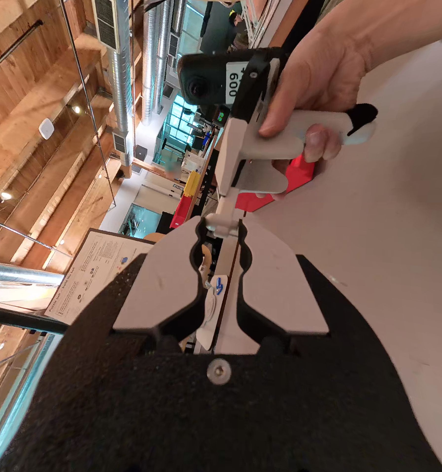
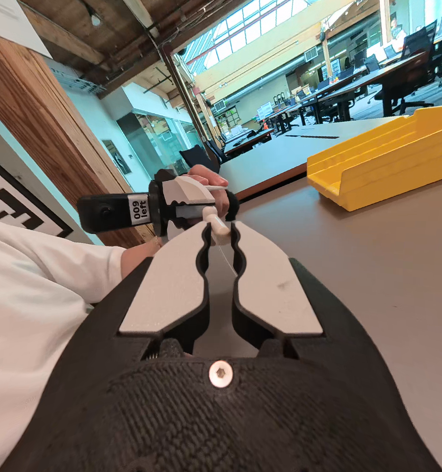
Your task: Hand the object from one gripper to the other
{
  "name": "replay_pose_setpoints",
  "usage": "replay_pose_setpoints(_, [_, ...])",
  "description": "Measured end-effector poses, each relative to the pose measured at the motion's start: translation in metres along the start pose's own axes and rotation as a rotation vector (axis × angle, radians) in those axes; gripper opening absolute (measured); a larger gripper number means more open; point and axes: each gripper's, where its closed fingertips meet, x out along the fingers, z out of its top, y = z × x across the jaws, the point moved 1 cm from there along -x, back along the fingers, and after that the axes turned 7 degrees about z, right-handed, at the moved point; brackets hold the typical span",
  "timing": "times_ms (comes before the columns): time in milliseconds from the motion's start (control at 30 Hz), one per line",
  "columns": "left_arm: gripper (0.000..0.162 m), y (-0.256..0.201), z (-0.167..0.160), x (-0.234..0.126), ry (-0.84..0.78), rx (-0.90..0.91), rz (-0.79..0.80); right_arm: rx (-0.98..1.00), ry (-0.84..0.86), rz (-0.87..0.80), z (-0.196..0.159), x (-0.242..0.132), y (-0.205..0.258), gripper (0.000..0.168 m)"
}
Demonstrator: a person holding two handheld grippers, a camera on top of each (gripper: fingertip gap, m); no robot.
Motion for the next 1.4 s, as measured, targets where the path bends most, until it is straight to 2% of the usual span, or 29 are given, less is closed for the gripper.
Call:
replay_pose_setpoints(233, [0.024, 0.001, -0.003, 0.002, -0.010, -0.106, 0.020, -0.178, 0.054, -0.024, 0.003, 0.000, 0.005, 0.011])
replay_pose_setpoints(333, [0.024, 0.005, -0.002, 0.001, -0.023, -0.206, 0.031, -0.261, 0.043, -0.017, 0.007, 0.001, 0.010, 0.011])
replay_pose_setpoints(400, [0.035, 0.008, -0.002, 0.001, -0.035, -0.323, 0.020, -0.317, 0.030, -0.047, 0.012, 0.000, 0.011, 0.011])
replay_pose_setpoints(467, [0.051, 0.010, -0.005, -0.001, -0.023, -0.503, -0.019, -0.452, 0.031, -0.058, 0.015, -0.002, 0.016, 0.011])
replay_pose_setpoints(533, [0.056, 0.007, -0.008, -0.001, 0.025, -0.787, -0.116, -0.694, 0.039, -0.067, 0.017, -0.004, 0.026, 0.011])
replay_pose_setpoints(633, [0.060, -0.002, -0.007, -0.004, 0.112, -1.254, -0.330, -0.909, 0.071, -0.125, 0.020, -0.004, 0.033, 0.011])
replay_pose_setpoints(700, [0.057, -0.003, 0.006, -0.008, 0.078, -1.498, -0.490, -1.021, 0.124, -0.149, 0.015, -0.003, 0.033, 0.011])
replay_pose_setpoints(767, [0.050, 0.000, 0.016, -0.011, 0.027, -1.621, -0.591, -1.118, 0.184, -0.158, 0.007, -0.001, 0.032, 0.011])
replay_pose_setpoints(933, [0.049, -0.009, 0.014, -0.009, 0.087, -1.636, -0.619, -1.205, 0.221, -0.110, -0.001, 0.009, 0.042, 0.011])
replay_pose_setpoints(1100, [0.034, -0.007, 0.015, -0.009, 0.056, -1.717, -0.651, -1.256, 0.261, -0.102, -0.008, 0.012, 0.040, 0.011])
replay_pose_setpoints(1267, [0.029, -0.007, 0.014, -0.010, 0.034, -1.615, -0.611, -1.272, 0.287, -0.122, -0.011, 0.014, 0.034, 0.011])
replay_pose_setpoints(1400, [0.028, -0.004, 0.006, -0.007, 0.027, -1.477, -0.505, -1.222, 0.289, -0.163, -0.012, 0.013, 0.026, 0.014])
